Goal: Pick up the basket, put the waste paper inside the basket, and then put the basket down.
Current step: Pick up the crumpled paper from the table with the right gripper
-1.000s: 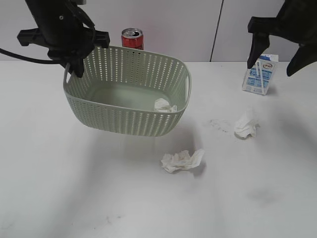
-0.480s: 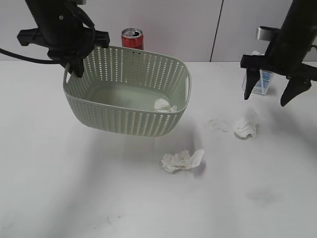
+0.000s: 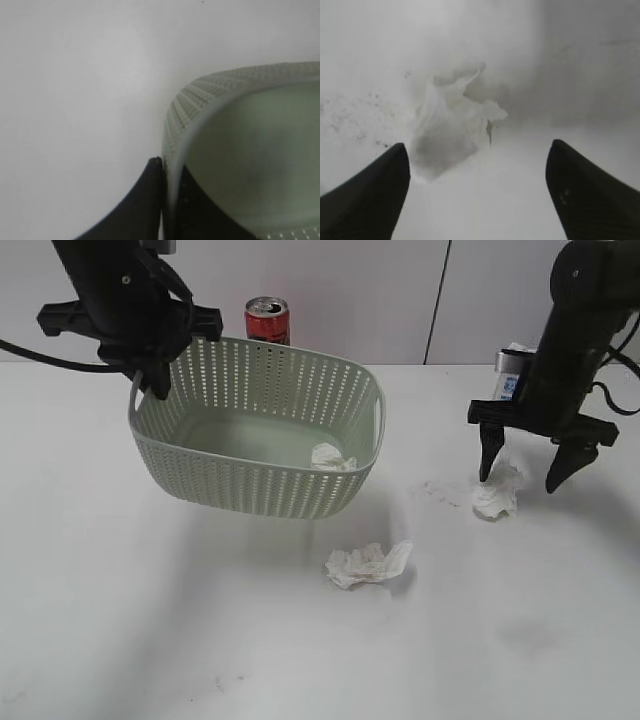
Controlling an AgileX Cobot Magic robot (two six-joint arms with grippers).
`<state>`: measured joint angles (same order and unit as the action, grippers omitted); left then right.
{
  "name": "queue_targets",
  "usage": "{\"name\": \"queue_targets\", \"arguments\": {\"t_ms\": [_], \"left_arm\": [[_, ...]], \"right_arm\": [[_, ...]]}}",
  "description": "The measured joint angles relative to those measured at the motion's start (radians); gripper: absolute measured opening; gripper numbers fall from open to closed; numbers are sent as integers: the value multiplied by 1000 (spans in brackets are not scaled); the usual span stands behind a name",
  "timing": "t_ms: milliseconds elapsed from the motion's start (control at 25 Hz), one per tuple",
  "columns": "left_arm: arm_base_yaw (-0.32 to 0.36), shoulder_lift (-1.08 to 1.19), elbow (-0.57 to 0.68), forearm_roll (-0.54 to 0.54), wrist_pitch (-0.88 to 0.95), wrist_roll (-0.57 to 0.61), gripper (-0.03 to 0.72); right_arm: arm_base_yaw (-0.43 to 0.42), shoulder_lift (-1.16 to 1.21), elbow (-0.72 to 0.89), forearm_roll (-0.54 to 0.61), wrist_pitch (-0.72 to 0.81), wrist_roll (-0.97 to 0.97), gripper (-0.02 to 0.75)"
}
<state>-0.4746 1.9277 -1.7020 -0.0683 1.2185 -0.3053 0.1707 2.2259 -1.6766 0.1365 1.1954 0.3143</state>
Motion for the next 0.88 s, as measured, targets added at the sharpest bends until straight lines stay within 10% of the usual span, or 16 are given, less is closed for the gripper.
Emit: {"name": "queue_targets", "arguments": {"t_ms": [680, 880], "left_arm": [[0, 8, 0, 1, -9, 0, 0], [0, 8, 0, 1, -10, 0, 0]], "right_arm": [[54, 66, 15, 6, -87, 2, 580], [80, 68, 15, 6, -97, 3, 367]]}}
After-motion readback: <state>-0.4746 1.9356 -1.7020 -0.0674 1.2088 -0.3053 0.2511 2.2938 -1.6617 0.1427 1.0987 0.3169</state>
